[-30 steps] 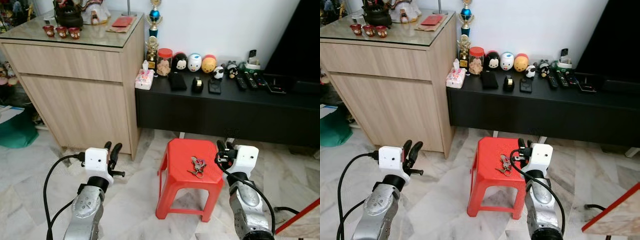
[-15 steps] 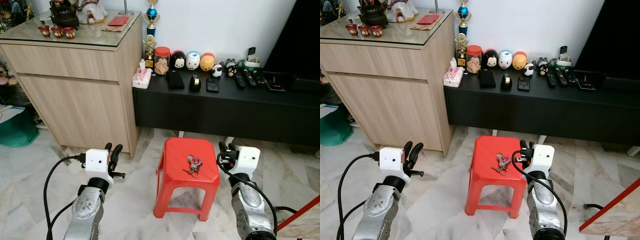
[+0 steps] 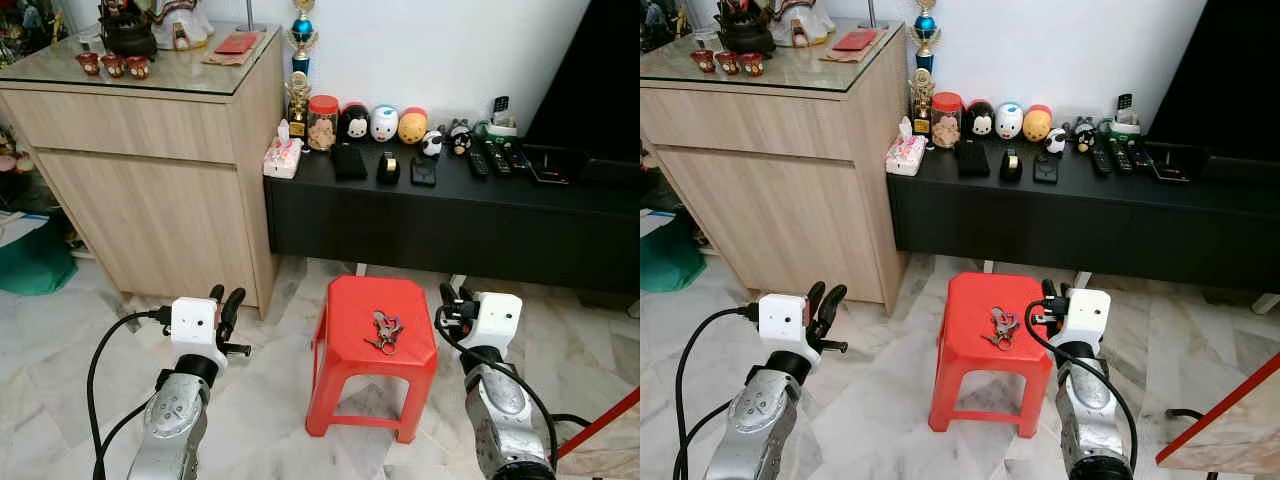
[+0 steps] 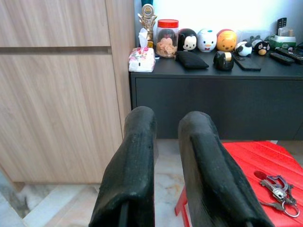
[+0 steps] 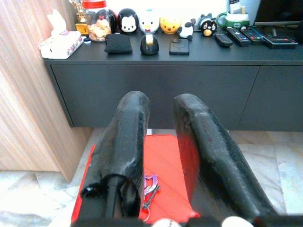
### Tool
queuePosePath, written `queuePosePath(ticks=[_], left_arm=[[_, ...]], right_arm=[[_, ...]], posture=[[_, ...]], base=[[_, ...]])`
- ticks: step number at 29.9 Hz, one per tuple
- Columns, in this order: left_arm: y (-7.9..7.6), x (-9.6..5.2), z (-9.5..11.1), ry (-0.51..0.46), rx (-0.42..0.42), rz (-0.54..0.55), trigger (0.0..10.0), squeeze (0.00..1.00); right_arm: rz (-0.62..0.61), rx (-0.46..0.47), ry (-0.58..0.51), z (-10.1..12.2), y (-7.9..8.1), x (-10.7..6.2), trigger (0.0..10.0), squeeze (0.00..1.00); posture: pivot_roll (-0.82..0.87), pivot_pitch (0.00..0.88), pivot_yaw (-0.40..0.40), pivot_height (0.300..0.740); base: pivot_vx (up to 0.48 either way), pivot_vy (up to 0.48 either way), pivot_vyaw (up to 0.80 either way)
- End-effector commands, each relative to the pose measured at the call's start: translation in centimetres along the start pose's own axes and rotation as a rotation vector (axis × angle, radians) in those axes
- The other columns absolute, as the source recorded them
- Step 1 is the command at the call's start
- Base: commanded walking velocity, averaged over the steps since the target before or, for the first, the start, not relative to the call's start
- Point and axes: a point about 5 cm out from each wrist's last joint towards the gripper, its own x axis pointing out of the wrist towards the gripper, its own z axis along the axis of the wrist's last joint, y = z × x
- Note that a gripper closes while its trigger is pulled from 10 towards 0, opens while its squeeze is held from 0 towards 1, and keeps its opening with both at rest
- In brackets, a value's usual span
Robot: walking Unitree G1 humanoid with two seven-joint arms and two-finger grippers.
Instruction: Hang keys on a hook
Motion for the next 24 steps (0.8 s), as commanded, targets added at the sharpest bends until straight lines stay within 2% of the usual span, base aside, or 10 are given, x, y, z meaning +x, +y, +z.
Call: queuePosePath(ticks=[1,24], left_arm=[[-0.24,0.00,0.44,-0.012,0.010,-0.007,10.0,0.00],[-0.84,0.06,0.71,-0.024,0.017,-0.032,10.0,0.00]], right_arm=[[-0.003,-0.008,-0.006,0.23,-0.23,0.21,10.0,0.00],[0.009,-0.014,-0.001,0.22,-0.02,0.26,10.0,0.00]], posture=[[-0.01,0.000,-0.069,0.740],[-0.01,0.000,-0.074,0.740]], base=[[0.255,0.000,0.00],[0.276,0.000,0.00]])
